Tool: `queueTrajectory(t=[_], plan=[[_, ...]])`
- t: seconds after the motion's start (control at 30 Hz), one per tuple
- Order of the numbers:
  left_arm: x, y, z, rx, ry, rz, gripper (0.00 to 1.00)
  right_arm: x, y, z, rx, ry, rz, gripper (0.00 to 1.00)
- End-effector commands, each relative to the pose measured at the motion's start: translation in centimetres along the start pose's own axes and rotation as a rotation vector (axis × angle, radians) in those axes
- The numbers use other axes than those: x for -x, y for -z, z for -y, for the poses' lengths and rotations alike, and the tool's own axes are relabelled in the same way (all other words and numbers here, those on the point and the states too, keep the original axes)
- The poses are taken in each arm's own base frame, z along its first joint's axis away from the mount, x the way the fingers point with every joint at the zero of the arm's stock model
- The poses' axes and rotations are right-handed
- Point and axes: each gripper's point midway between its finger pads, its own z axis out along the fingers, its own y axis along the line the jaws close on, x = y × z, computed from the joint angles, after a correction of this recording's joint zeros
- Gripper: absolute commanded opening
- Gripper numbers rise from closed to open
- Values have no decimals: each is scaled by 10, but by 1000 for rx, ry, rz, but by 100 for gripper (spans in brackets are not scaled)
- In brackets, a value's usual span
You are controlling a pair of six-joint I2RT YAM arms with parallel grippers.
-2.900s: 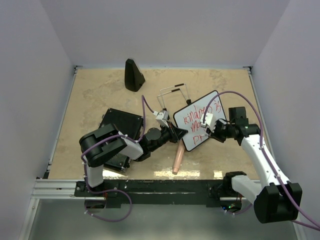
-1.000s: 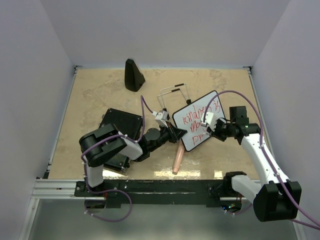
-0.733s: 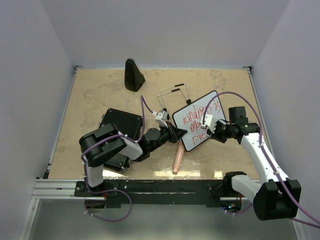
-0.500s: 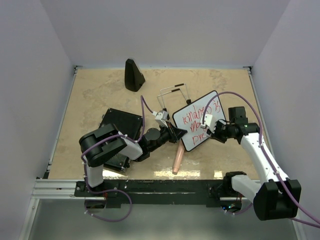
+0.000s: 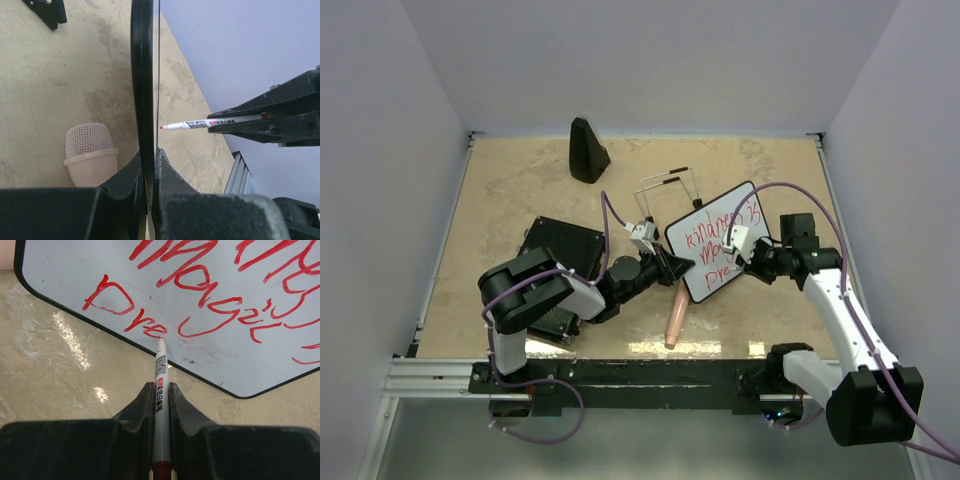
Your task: Write a sentence on the whiteboard
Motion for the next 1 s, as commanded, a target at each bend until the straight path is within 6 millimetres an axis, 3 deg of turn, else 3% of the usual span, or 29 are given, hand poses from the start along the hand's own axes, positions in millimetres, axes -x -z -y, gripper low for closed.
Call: queueTrajectory(t=[0.0,0.13,0.27,0.63,0.97], plan=[[16,-3,28,-106,5,61,0,19,21,15,-75,41,56,0],[15,-3,28,-105,5,59,0,11,21,16,-58,38,49,0],[16,-3,28,-106,3,61,0,-11,29,30,-66,-11,43,0],[16,-3,28,-107,0,60,0,0,26,23,-30,6,127,0],[18,-4,30,-112,2,62,0,-4,18,22,-23,-21,135,0]])
